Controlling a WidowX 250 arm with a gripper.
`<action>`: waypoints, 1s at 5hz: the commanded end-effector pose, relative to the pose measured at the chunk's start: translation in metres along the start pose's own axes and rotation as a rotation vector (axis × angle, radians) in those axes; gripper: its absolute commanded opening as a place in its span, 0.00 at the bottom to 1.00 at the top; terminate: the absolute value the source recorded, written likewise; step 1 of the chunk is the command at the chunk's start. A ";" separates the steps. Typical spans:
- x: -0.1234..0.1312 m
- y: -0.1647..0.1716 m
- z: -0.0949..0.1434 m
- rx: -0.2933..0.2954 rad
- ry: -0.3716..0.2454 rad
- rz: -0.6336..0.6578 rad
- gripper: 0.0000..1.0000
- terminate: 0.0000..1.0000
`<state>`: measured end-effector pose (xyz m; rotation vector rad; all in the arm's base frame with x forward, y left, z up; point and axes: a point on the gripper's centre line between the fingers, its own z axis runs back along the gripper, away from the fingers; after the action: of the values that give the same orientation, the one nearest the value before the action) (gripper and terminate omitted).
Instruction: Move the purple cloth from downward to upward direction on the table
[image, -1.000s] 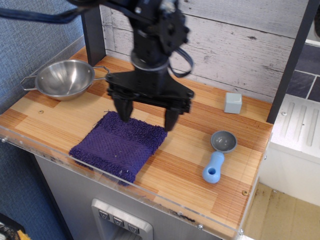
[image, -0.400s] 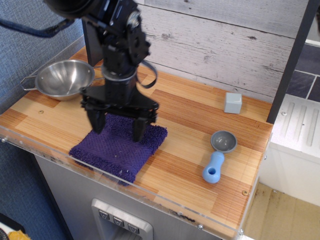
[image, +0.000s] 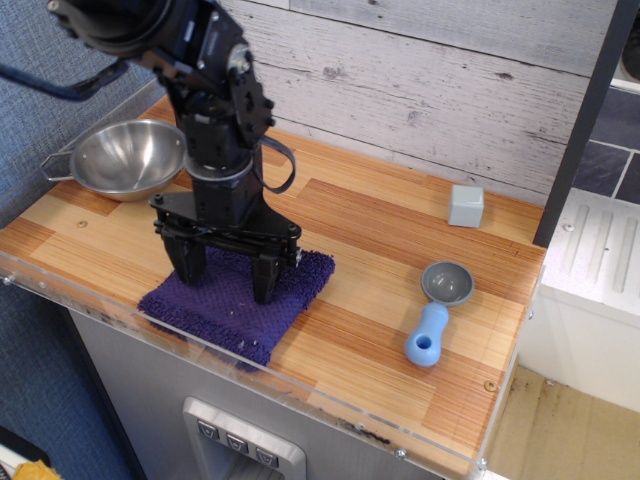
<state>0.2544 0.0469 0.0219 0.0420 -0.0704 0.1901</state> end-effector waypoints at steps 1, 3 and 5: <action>0.005 0.000 -0.006 0.011 0.008 -0.013 1.00 0.00; 0.019 -0.013 -0.014 0.005 0.005 -0.041 1.00 0.00; 0.044 -0.037 -0.021 0.007 -0.002 -0.071 1.00 0.00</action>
<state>0.3135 0.0247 0.0113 0.0552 -0.0940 0.1129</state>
